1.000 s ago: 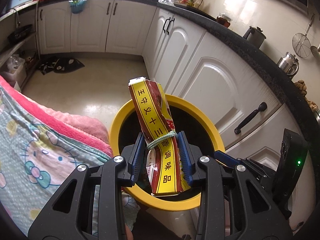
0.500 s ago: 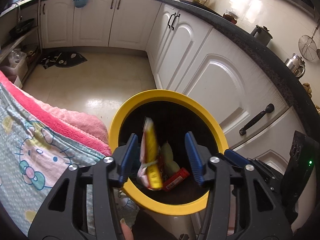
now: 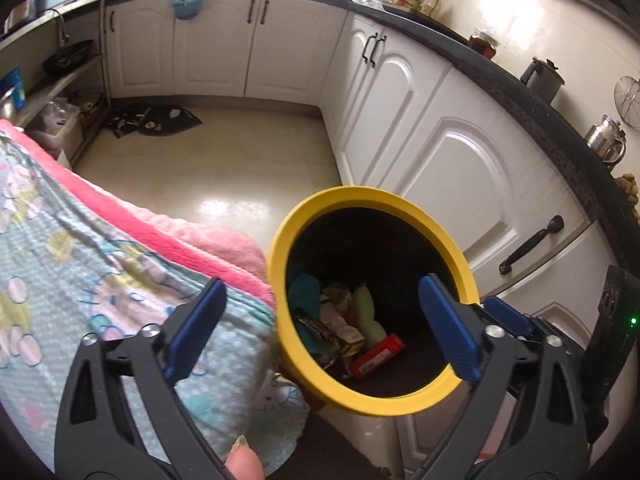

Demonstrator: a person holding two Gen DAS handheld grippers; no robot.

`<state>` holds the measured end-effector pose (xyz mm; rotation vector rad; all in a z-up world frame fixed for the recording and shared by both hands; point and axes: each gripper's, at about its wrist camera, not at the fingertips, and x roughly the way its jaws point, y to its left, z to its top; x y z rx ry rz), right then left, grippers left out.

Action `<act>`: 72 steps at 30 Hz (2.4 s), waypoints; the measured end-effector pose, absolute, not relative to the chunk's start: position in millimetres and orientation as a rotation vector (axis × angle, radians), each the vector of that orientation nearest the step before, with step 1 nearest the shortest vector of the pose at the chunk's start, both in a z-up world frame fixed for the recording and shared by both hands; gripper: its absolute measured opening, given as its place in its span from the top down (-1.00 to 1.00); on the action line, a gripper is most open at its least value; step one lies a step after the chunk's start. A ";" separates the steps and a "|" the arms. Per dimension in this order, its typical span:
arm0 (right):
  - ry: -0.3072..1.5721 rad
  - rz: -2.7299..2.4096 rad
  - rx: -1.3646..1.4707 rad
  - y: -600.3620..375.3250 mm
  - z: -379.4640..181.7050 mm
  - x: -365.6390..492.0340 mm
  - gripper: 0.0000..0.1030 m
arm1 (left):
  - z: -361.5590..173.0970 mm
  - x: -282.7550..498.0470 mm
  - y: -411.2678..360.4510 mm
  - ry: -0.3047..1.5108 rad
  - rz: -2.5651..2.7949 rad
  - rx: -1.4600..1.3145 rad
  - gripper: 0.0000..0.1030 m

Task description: Collect trash

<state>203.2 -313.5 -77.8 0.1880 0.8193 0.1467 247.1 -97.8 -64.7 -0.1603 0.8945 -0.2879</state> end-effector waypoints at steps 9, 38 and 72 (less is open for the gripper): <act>0.769 0.136 0.183 -304.6 -57.4 191.4 -0.46 | -42.1 230.6 -77.6 0.848 -0.238 -0.159 -0.79; 0.586 0.189 0.065 -248.8 21.8 111.3 -0.87 | 12.6 131.0 -1.2 0.668 -0.078 -0.164 -0.79; 0.256 0.212 -0.020 -208.8 10.4 -2.5 -0.88 | -4.4 30.1 2.3 0.470 -0.012 -0.113 -0.79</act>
